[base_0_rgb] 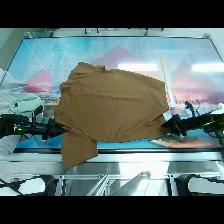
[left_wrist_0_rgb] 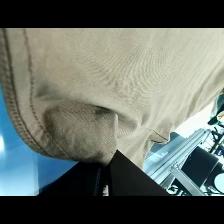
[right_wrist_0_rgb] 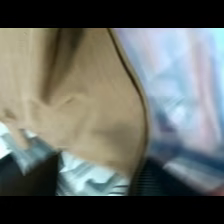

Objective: Fold the shirts.

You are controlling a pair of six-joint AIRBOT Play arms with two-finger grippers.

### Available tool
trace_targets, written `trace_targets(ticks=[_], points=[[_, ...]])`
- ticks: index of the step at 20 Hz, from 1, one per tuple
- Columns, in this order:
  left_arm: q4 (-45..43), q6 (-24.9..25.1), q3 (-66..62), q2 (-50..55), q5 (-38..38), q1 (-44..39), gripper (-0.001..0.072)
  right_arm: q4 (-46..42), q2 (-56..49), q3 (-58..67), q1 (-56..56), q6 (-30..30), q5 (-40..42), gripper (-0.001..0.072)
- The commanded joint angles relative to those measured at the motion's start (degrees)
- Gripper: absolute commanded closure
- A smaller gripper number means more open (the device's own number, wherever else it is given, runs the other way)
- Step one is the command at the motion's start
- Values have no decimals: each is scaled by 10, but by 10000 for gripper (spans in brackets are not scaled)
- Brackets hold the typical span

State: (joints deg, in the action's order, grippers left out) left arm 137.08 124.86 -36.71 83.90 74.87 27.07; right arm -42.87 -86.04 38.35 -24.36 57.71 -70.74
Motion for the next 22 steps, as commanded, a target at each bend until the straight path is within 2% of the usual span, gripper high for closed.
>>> trace_targets(ticks=[1,4,6,7,9,10,11,12,15,18,20,22], points=[[3,0,-1,0,5,0,681,71,-4,-2,25,-39,2,695],[13,0,-17,-1,52,0,681,155,0,8,20,-76,-82,696],[65,3,-42,-17,113,0,685,244,28,14,20,-115,-167,695],[115,22,-59,-39,157,0,685,313,54,16,20,-137,-214,695],[241,78,-106,-101,247,-9,685,513,135,19,17,-189,-308,695],[304,96,-136,-137,292,-15,685,609,184,22,14,-198,-326,695],[348,96,-176,-180,302,-16,685,688,241,30,5,-203,-323,695],[347,95,-225,-225,287,-12,685,731,295,43,-10,-205,-302,695],[347,54,-431,-330,260,42,685,733,458,121,-73,-204,-167,694],[348,30,-653,-367,205,104,686,717,559,215,-153,-204,-51,694],[347,18,-789,-344,181,87,685,678,591,279,-209,-202,20,695],[336,-1,-899,-300,156,44,685,592,594,345,-254,-178,64,695]])
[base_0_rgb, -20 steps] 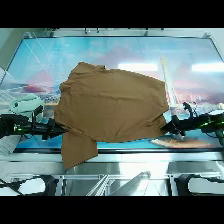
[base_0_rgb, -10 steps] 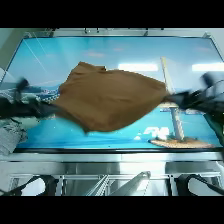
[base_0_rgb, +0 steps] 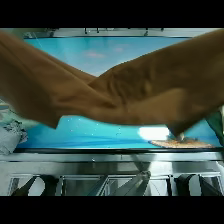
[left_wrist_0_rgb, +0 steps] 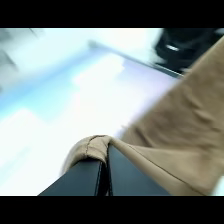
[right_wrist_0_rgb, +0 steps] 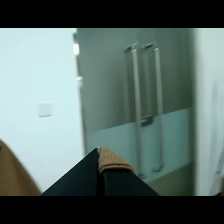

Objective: Fold the shirts.

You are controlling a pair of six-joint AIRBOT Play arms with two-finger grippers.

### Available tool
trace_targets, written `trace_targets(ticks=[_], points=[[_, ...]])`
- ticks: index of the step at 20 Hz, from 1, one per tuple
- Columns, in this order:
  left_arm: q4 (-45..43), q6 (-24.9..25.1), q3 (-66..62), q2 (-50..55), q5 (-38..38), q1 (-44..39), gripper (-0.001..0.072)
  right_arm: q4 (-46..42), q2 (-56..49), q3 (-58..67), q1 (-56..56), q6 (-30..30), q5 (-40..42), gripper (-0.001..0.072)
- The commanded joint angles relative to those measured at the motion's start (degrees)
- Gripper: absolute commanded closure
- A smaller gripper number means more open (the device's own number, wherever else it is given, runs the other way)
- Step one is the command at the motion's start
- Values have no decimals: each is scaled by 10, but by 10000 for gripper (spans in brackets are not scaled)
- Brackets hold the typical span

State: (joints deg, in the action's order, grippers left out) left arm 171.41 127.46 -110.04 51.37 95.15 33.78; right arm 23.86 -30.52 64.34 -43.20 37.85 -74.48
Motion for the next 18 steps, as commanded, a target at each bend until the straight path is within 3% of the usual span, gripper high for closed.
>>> trace_targets(ticks=[1,4,7,9,11,14,16,18], points=[[-30,-42,-198,48,-50,-43,685,-123,31,109,-74,41,101,695],[-89,-85,-143,89,-29,-92,685,-208,-6,120,-74,87,58,695],[-102,-72,41,117,-21,-136,685,-278,-54,89,-49,108,-4,695],[-125,-43,127,163,-23,-181,686,-332,-86,38,8,103,-3,696],[-147,-14,173,227,-39,-226,686,-366,-120,-29,69,83,25,695],[-196,-3,191,339,-94,-270,686,-392,-200,-127,156,28,141,696],[-218,-5,169,416,-117,-278,686,-390,-286,-139,184,-3,197,696],[-231,-44,117,495,-114,-278,686,-365,-387,-124,189,-28,204,696]])
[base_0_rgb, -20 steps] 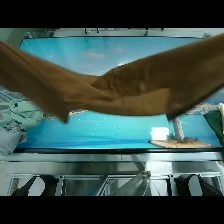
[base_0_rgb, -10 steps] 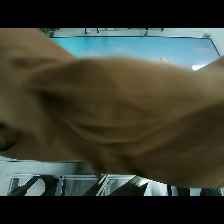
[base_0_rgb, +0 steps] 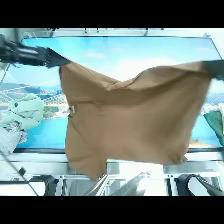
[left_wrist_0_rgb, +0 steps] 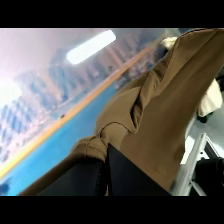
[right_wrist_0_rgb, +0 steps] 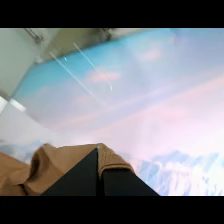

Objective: Fold the shirts.

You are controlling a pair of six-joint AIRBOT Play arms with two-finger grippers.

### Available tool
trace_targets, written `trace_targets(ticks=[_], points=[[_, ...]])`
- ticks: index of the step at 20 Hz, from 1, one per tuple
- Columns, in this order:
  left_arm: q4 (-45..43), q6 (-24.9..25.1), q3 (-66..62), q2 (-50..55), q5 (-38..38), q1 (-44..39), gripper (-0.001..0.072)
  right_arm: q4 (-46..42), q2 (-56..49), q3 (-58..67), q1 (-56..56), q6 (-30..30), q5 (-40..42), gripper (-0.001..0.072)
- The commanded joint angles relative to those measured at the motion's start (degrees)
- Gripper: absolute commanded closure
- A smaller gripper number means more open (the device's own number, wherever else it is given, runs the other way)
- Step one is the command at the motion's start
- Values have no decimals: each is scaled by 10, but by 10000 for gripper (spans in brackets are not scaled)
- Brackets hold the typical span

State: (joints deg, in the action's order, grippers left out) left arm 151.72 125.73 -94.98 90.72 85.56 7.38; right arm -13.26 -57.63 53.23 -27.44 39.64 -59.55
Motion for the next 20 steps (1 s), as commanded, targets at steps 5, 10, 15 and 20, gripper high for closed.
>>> trace_targets(ticks=[5,10,15,20], points=[[-163,-127,-157,218,-10,-7,687,26,-309,73,13,-69,47,697],[-193,-169,-193,247,17,9,687,26,-390,124,-24,-72,2,697],[-203,-173,-145,247,63,-5,688,-39,-429,123,-25,-78,-59,697],[-239,-172,-27,245,53,-7,697,-162,-431,92,-25,-54,-70,697]])
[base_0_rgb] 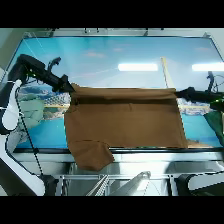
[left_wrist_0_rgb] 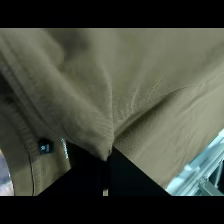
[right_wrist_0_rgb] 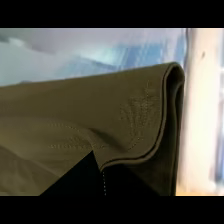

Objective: Fold the shirts.

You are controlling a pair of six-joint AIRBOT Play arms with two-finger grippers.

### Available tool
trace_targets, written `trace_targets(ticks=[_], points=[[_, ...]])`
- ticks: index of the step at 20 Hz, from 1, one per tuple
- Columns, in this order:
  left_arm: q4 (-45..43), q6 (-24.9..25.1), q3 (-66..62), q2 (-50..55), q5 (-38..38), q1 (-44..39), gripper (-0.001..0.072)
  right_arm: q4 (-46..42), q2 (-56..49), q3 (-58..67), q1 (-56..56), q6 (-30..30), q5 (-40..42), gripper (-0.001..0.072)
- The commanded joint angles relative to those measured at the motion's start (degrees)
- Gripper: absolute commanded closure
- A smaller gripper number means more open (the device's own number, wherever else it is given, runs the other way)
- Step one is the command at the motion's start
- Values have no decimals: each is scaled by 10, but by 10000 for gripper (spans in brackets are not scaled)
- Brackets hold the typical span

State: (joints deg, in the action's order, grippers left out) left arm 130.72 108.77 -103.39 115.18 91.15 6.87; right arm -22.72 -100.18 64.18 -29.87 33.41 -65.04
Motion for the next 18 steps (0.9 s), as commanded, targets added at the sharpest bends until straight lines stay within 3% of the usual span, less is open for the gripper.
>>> trace_targets(ticks=[1,6,7,8,9,10,13,14,15,18], points=[[-42,-3,74,0,-18,-4,698,-74,-5,-29,0,8,-10,696],[-51,-2,105,-1,-36,-4,691,-71,-5,-38,0,7,-14,691],[-51,-2,105,-4,-22,0,549,-71,-3,-38,0,14,-23,574],[-50,-2,105,-10,-5,3,336,-73,0,-38,-1,22,-31,392],[-49,-6,105,-16,12,9,158,-82,8,-37,-4,35,-43,365],[-45,-10,105,-26,31,15,91,-97,20,-37,-9,55,-47,365],[-47,-18,106,-74,65,42,96,-186,79,-37,-36,125,-67,365],[-47,-21,110,-98,75,56,142,-227,104,-37,-49,150,-80,365],[-47,-27,130,-129,78,70,140,-270,125,-37,-62,175,-92,365],[-47,-28,273,-245,61,110,139,-359,182,-76,-99,217,-111,365]])
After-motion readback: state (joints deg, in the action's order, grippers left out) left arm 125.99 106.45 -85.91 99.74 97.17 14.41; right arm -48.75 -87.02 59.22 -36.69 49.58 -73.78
